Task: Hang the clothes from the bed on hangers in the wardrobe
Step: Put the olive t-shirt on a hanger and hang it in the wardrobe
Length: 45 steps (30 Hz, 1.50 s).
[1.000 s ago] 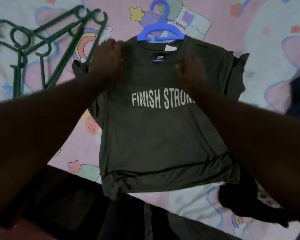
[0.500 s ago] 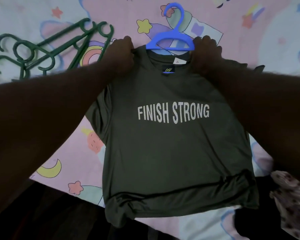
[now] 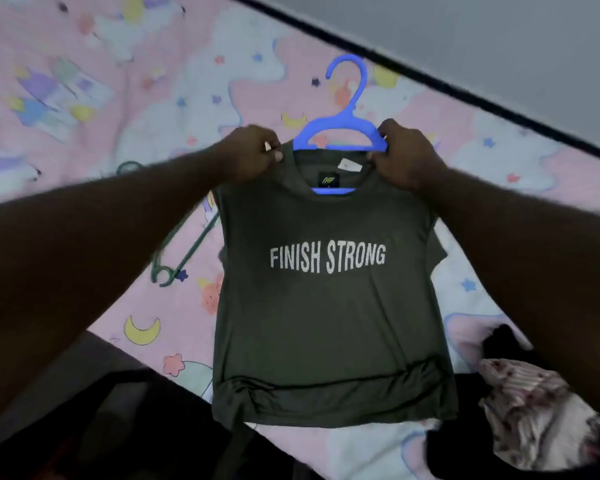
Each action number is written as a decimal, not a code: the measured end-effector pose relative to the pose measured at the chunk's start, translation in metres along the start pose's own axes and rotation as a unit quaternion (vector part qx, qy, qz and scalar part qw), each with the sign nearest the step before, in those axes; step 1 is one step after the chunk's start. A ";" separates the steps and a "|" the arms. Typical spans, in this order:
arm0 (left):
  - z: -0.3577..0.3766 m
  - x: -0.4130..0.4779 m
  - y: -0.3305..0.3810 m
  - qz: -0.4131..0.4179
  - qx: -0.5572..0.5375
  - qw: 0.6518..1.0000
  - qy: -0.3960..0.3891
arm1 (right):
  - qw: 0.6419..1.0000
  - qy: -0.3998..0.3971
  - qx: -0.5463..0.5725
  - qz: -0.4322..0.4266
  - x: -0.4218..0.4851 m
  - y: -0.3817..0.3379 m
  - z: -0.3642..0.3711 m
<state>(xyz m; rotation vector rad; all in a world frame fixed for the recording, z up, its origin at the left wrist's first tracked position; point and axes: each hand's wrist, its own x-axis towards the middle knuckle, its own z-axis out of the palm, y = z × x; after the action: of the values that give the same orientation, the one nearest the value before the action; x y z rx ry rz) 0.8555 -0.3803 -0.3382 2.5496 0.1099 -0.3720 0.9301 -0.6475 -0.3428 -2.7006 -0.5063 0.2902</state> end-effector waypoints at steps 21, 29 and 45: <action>-0.327 -0.411 0.364 0.168 -0.077 0.943 0.277 | 0.947 0.160 0.150 -0.235 -0.326 -0.218 -0.519; -0.419 -0.503 0.436 0.163 -0.135 0.936 0.280 | 0.918 0.221 0.139 -0.297 -0.412 -0.289 -0.630; -0.483 -0.576 0.445 0.285 0.001 0.821 0.495 | 0.877 0.320 0.125 -0.336 -0.450 -0.357 -0.669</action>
<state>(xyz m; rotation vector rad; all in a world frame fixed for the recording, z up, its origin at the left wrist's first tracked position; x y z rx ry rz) 0.4884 -0.4953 0.4459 2.3461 -0.2728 1.1893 0.5870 -0.7284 0.4657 -2.0234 -1.0404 -0.6589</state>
